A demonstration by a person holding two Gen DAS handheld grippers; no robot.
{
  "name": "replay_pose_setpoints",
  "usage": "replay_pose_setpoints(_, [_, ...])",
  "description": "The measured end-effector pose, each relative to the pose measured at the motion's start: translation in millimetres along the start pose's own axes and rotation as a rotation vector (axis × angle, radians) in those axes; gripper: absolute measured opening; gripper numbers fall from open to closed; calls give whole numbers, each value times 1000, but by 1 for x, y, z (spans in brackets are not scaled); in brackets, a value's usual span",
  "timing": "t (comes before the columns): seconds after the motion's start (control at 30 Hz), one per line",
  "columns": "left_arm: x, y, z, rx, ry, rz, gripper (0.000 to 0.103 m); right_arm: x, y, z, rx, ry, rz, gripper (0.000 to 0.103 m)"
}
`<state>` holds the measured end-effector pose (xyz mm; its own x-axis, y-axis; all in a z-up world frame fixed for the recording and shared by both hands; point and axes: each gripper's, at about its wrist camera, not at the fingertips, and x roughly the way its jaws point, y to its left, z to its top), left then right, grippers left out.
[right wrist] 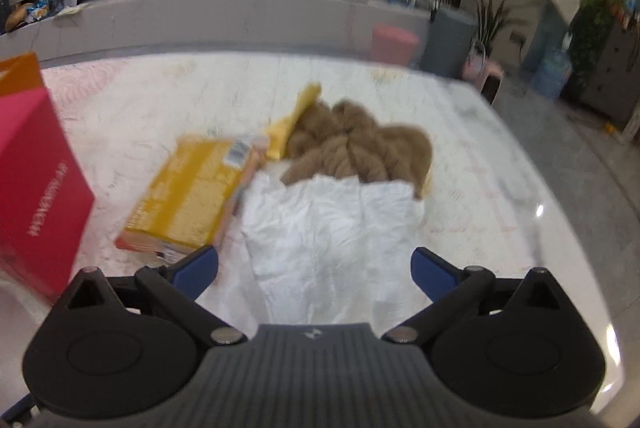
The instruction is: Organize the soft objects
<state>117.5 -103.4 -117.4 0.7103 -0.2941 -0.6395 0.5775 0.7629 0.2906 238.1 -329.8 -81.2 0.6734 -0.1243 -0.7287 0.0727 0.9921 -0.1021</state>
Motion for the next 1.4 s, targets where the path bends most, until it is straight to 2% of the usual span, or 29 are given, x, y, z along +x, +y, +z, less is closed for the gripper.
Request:
replay_pose_setpoints(0.03, [-1,0,0,-2,3,-29,34,7,-3,0,28,4,-5,100])
replay_pose_setpoints(0.07, [-1,-2,0,6,4,-45,22,13,-6,-2,53,8,-3,100])
replay_pose_setpoints(0.1, [-2,-6,0,29,0,-54,17,19,-8,-3,75,18,8,100])
replay_pose_setpoints(0.13, [-2,-11,-1,54,-6,-56,5,25,-10,-5,88,37,22,100])
replay_pose_setpoints(0.2, [-2,-22,-4,106,-22,-32,1,31,-9,-9,83,66,11,100])
replay_pose_setpoints(0.27, [-4,-30,-9,152,-43,-2,1,31,-5,-14,57,60,1,99])
replay_pose_setpoints(0.3, [-5,-33,-12,175,-52,9,1,29,-3,-15,39,53,10,91])
replay_pose_setpoints(0.33, [-5,-34,-13,189,-56,13,1,28,0,-16,17,59,18,77])
replay_pose_setpoints(0.37, [-6,-34,-13,198,-58,15,1,26,2,-17,-1,69,22,72])
replay_pose_setpoints(0.4, [-6,-33,-12,198,-57,13,1,24,4,-18,-14,69,28,62])
replay_pose_setpoints(0.43, [-6,-31,-12,189,-54,9,1,20,6,-18,-19,62,30,40])
replay_pose_setpoints(0.47, [-7,-29,-11,175,-48,3,1,16,5,-19,-17,57,29,27])
replay_pose_setpoints(0.53, [-9,-23,-10,148,-44,-9,1,8,2,-18,14,73,31,12])
replay_pose_setpoints(0.6, [-14,-19,-8,134,-55,-20,1,-4,-4,-18,70,79,51,8])
replay_pose_setpoints(0.7, [-24,-14,-6,118,-69,-52,0,-30,-11,-18,115,63,105,8])
replay_pose_setpoints(0.8, [-27,-12,-5,113,-57,-89,1,-51,-5,-20,56,99,118,8])
replay_pose_setpoints(0.87, [-24,-13,-5,121,-43,-86,1,-58,4,-25,0,120,107,11])
replay_pose_setpoints(0.9, [-21,-14,-5,127,-36,-83,1,-56,8,-27,-15,130,84,26])
replay_pose_setpoints(0.93, [-18,-14,-5,130,-28,-82,1,-54,10,-30,-13,136,54,49])
replay_pose_setpoints(1.0, [-16,-15,-6,134,-17,-84,1,-44,12,-32,6,142,22,74])
replay_pose_setpoints(1.07, [-15,-17,-8,142,-14,-82,2,-35,11,-32,5,139,48,76])
replay_pose_setpoints(1.13, [-13,-17,-9,143,-14,-71,10,-25,16,-30,-22,140,58,80])
replay_pose_setpoints(1.2, [-12,-17,-9,136,-19,-45,20,-17,22,-27,-48,128,26,83])
replay_pose_setpoints(1.27, [-12,-18,-10,136,-29,1,50,-12,27,-25,-66,108,25,84])
replay_pose_setpoints(1.33, [-11,-17,-11,140,-40,55,66,-5,33,-23,-85,96,32,85])
replay_pose_setpoints(1.4, [-10,-14,-11,125,-47,53,68,1,39,-24,-110,84,15,82])
